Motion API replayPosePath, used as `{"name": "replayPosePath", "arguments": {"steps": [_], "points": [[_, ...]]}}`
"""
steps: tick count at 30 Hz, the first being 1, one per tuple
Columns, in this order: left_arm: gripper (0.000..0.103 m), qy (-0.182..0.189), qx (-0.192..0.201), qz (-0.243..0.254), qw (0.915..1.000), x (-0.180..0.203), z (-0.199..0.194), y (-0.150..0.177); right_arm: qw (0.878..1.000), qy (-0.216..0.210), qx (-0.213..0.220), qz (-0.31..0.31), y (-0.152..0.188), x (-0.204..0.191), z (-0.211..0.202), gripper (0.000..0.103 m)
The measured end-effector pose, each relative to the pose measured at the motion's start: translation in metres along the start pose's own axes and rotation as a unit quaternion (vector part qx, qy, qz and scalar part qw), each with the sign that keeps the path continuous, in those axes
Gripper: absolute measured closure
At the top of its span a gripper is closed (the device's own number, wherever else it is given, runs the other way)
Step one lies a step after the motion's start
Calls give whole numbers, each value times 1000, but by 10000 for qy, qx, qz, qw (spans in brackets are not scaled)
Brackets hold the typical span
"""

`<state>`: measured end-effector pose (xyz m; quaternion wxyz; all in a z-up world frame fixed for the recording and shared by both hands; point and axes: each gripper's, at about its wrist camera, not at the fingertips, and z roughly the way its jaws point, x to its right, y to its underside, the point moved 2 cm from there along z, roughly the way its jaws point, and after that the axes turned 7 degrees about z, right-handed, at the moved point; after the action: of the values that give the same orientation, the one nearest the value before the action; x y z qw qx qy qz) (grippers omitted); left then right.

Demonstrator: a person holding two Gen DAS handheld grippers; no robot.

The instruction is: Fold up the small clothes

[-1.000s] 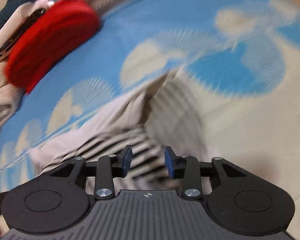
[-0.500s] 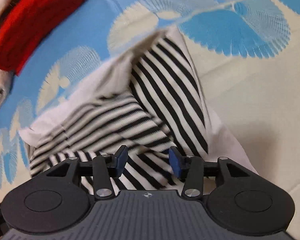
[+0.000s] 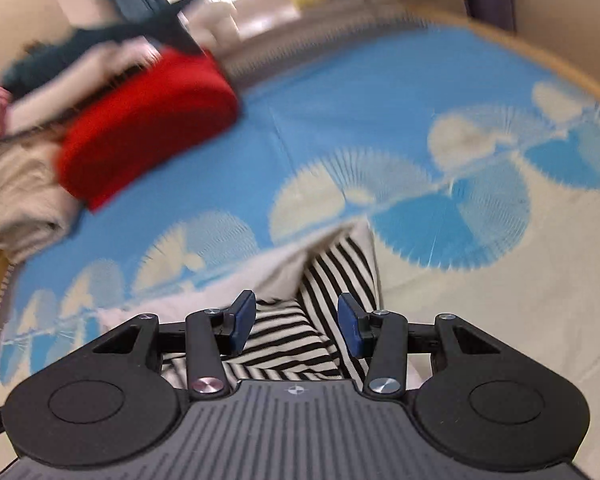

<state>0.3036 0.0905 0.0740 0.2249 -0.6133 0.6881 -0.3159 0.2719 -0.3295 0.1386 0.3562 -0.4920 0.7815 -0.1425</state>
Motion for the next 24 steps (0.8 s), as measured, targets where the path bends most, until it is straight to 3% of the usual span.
{"name": "replayPosePath", "arguments": {"steps": [5, 9, 10, 12, 13, 15, 19, 24], "points": [[78, 137, 493, 157, 9986, 8, -74, 55, 9983, -307, 295, -408, 51, 28, -81, 50], [78, 263, 367, -184, 9988, 9, -85, 123, 9998, 54, 108, -155, 106, 77, -94, 50], [78, 254, 231, -355, 9988, 8, -80, 144, 9997, 198, 50, -138, 121, 91, -92, 50], [79, 3, -517, -735, 9960, 2, -66, 166, 9985, 482, -245, -39, 146, 110, -82, 51], [79, -24, -548, -876, 9946, 3, -63, 172, 9966, 616, -521, 185, 153, 119, -75, 50], [78, -9, -694, -975, 9928, 4, -56, 179, 9941, 431, -800, 595, 160, 133, -66, 52], [65, 85, -1265, -1085, 9860, 2, -33, 190, 9911, 970, -892, 205, 168, 139, -55, 51], [50, -261, -1549, -1231, 9799, -11, -20, 208, 9871, 910, -1258, 388, 176, 149, -43, 49]]}}
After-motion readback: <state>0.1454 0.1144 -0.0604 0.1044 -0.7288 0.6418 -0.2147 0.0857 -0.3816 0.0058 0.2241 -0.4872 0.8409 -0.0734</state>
